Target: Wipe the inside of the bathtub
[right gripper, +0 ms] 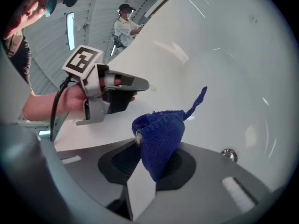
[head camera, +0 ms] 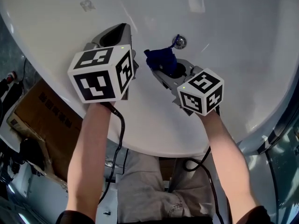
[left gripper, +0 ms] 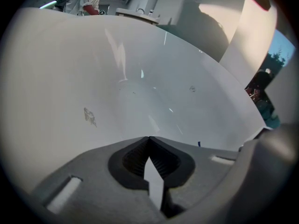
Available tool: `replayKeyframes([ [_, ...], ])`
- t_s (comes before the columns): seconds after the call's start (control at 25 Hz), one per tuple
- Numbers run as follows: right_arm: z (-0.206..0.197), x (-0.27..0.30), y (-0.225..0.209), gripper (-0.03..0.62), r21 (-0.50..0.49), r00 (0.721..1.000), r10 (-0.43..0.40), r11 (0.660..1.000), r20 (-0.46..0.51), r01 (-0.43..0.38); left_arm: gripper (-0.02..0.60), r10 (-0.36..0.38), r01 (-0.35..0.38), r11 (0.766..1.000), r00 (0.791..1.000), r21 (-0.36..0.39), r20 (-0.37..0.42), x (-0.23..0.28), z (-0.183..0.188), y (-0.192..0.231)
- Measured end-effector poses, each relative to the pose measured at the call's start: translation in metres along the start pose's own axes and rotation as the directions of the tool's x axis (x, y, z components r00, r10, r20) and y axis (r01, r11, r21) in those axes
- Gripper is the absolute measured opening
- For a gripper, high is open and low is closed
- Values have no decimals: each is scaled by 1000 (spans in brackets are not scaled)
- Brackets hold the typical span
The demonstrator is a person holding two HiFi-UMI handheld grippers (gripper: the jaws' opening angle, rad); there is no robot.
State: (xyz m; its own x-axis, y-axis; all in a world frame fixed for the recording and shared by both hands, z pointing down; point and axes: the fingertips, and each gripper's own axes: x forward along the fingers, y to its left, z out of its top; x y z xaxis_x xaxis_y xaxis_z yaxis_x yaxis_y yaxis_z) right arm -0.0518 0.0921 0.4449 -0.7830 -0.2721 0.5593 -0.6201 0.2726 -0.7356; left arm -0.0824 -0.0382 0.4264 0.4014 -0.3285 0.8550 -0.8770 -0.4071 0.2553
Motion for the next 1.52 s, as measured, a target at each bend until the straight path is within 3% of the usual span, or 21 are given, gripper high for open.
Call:
replayKeyframes([
  [0.28,-20,28,-57,89,18,995,-89,996,-40,90,3,-30,30,1000,999,1,-15,11,-9,-3],
  [0.76,-82,70,-104,89,76,975,-134,986,-177,149,3,-76,76,997,996,-4,-43,29,-20,-10],
  [1.08,-102,81,-124,89,94,960,-147,980,-238,173,3,-88,86,996,994,-26,-58,34,-23,-14],
  [1.52,-129,87,-110,89,62,930,-77,992,-360,106,3,-82,80,996,994,-33,-72,36,-28,-13],
])
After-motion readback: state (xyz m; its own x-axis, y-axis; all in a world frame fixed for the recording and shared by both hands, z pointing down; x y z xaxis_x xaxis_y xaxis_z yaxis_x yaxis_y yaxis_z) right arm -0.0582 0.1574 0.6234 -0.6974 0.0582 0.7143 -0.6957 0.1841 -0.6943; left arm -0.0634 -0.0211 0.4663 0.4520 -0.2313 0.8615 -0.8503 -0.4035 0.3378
